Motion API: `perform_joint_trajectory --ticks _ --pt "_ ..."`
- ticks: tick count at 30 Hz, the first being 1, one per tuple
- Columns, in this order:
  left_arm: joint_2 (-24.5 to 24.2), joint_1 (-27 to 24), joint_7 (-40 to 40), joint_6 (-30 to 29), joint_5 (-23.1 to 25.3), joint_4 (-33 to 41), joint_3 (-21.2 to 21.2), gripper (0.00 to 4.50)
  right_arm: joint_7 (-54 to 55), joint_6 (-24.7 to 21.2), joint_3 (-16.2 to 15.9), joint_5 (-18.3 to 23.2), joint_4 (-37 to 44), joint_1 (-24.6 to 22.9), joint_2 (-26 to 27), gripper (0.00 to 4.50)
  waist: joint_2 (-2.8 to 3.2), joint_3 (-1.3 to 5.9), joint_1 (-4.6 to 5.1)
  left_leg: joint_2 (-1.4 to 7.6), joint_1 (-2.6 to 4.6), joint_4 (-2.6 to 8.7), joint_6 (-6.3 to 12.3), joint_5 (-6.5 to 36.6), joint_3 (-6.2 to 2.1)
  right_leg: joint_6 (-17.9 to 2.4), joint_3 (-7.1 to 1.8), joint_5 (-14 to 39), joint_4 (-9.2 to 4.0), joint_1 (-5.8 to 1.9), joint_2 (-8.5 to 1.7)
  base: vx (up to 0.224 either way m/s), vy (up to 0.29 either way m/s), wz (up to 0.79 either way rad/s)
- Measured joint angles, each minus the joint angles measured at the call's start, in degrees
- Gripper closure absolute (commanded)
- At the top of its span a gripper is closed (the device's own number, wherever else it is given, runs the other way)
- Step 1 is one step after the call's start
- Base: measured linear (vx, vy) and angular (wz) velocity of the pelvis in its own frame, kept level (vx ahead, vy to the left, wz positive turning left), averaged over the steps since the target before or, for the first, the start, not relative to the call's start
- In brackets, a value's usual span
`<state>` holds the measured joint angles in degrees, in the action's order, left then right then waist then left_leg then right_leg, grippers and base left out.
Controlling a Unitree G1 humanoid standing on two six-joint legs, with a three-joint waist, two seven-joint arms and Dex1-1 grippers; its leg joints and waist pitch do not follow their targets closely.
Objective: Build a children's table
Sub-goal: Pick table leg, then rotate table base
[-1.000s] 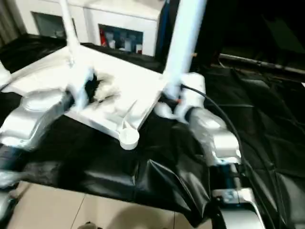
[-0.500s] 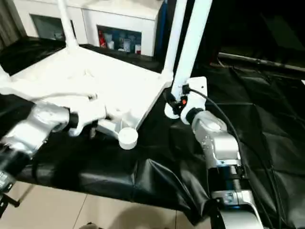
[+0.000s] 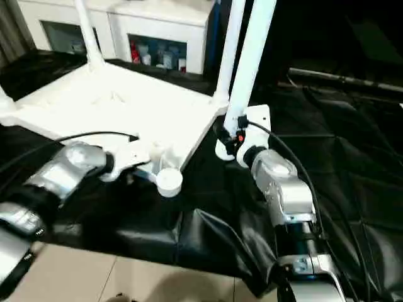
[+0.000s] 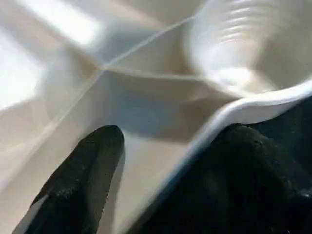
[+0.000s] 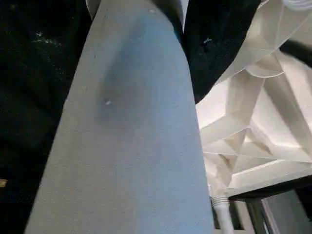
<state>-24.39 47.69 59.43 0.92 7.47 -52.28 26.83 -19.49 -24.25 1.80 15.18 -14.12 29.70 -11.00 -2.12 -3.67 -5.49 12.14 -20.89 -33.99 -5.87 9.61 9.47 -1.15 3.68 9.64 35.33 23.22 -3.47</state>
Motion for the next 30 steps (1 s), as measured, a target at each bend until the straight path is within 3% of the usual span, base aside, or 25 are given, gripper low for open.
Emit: perform_joint_trajectory --ticks 2,4,9,10,14,15,18,24,30 --pt "-0.9 0.1 3.4 -0.8 -0.3 0.6 0.1 1.02 -0.3 0.0 0.0 0.0 0.0 0.0 0.0 2.57 0.02 0.01 0.07 0.03 0.02 0.00 0.00 0.0 0.00 0.0 0.00 0.0 0.00 0.00 0.00 0.000 0.000 0.00" --pt "-2.1 0.1 6.9 -2.2 -0.8 2.0 0.2 1.40 -0.4 0.0 0.0 0.0 0.0 0.0 -0.3 2.57 0.12 -0.04 0.25 0.06 0.03 0.01 0.00 0.0 0.00 0.0 0.00 0.0 0.00 0.00 0.00 0.000 0.000 0.00" --pt "-4.2 -2.0 16.0 -7.1 -3.6 9.2 0.5 1.51 -1.1 0.0 -0.2 -0.5 0.0 0.0 -0.9 2.57 0.28 -0.13 0.23 0.17 -0.01 0.04 0.00 0.0 0.05 0.0 0.00 0.0 -0.04 0.03 0.00 0.000 0.000 0.00" --pt "-4.1 -2.4 16.7 -7.7 -3.9 10.2 0.5 1.80 -1.3 0.0 -0.4 -0.7 0.0 -0.1 -0.9 2.57 0.28 -0.13 0.19 0.19 -0.02 0.04 0.00 0.0 0.05 0.0 0.01 0.1 -0.05 0.03 0.01 0.000 0.000 0.00" --pt "-4.8 -3.3 18.3 -11.4 -4.1 14.6 0.4 1.86 -4.8 -0.1 -3.8 -1.1 2.1 -3.2 -1.0 2.57 0.33 -0.14 0.12 0.21 -0.01 0.04 0.01 0.0 0.06 0.0 0.01 0.1 -0.06 0.03 0.01 0.000 0.000 0.00" --pt "-5.0 -3.7 18.4 -12.3 -4.1 15.6 0.4 2.13 -5.7 -0.1 -4.9 -1.2 2.7 -4.0 -1.1 2.57 0.36 -0.15 0.13 0.22 -0.01 0.04 0.01 0.0 0.07 0.0 0.01 0.1 -0.06 0.03 0.01 0.000 0.000 0.00" --pt "-5.8 -4.8 17.7 -15.2 -4.1 18.4 0.1 2.29 -7.3 -0.1 -6.9 -1.3 3.3 -5.5 -1.0 2.57 0.40 -0.17 0.28 0.22 0.02 0.04 0.01 0.0 0.07 0.0 0.01 0.1 -0.03 0.03 0.01 0.000 0.000 0.00" --pt "-3.5 -6.9 13.8 -24.0 -4.8 23.8 -1.9 2.74 -6.8 -0.1 -6.7 -1.3 5.1 -6.2 0.3 2.57 0.54 -0.11 0.28 0.22 0.07 0.05 0.01 0.0 0.06 0.0 0.01 0.1 0.00 0.00 0.01 0.000 0.000 0.00" --pt "2.7 -6.5 1.3 -32.3 -3.4 24.3 -4.1 3.02 -3.3 -0.4 -4.5 0.0 4.8 -6.9 2.9 2.57 0.69 -0.06 0.87 0.15 0.35 0.05 0.00 0.0 0.06 0.1 -0.01 0.1 0.00 -0.10 0.02 0.000 0.000 0.00"
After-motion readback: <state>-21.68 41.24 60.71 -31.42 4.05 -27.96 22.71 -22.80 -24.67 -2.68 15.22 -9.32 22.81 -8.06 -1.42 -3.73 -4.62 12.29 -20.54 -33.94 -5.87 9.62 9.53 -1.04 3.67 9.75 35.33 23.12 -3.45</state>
